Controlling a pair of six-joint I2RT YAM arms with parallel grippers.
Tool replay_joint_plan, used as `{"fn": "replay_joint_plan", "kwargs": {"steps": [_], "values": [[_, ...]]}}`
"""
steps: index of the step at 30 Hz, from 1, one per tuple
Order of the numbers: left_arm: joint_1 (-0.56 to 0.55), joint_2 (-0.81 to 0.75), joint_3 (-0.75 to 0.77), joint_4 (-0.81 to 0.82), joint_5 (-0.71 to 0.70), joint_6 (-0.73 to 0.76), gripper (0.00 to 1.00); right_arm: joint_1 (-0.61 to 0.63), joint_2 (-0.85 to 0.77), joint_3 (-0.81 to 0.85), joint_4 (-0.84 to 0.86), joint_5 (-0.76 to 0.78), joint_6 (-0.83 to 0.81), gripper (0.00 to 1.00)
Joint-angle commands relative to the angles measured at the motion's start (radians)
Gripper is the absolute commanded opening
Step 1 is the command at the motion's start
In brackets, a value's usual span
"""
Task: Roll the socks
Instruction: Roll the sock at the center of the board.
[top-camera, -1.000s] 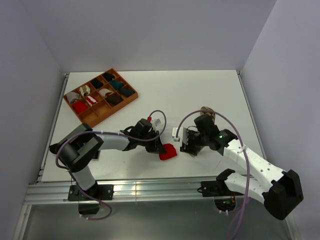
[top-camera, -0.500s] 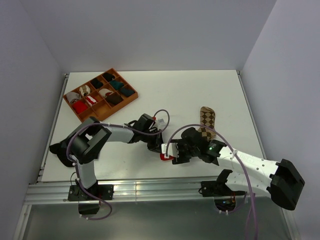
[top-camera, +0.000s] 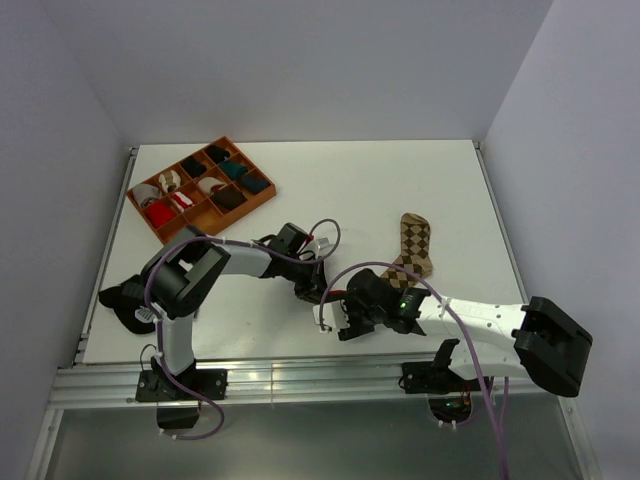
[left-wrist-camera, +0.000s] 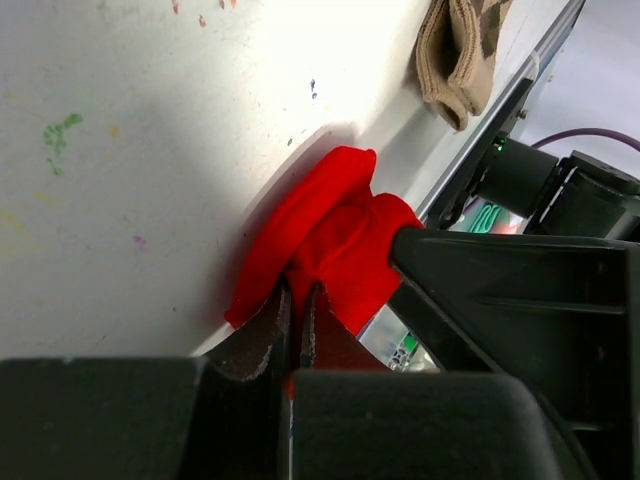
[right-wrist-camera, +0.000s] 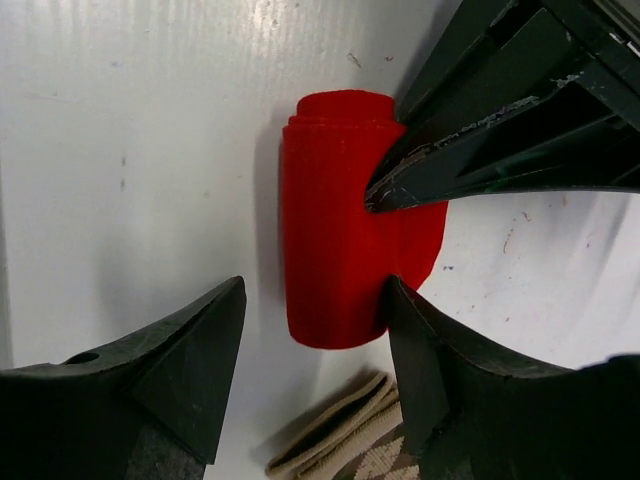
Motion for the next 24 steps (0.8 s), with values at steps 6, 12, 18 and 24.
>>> {"fn": "replay_joint_plan", "kwargs": {"steps": [6,12,18,24], "values": [[0.004,0.065,-0.013,-0.205,-0.123,0.106,0.01,0.011,0.073,0.011,0.1,0.034,0.024,0.59],[0.006,-0.013,-0.044,-0.167,-0.178,0.06,0.16,0.007,0.142,0.067,0.047,0.005,0.079,0.27],[0.007,-0.182,-0.126,-0.089,-0.335,-0.015,0.41,-0.063,0.21,0.148,-0.09,-0.128,0.104,0.24],[0.009,-0.354,-0.244,0.051,-0.471,-0.083,0.46,-0.154,0.323,0.269,-0.245,-0.274,0.085,0.24]]}}
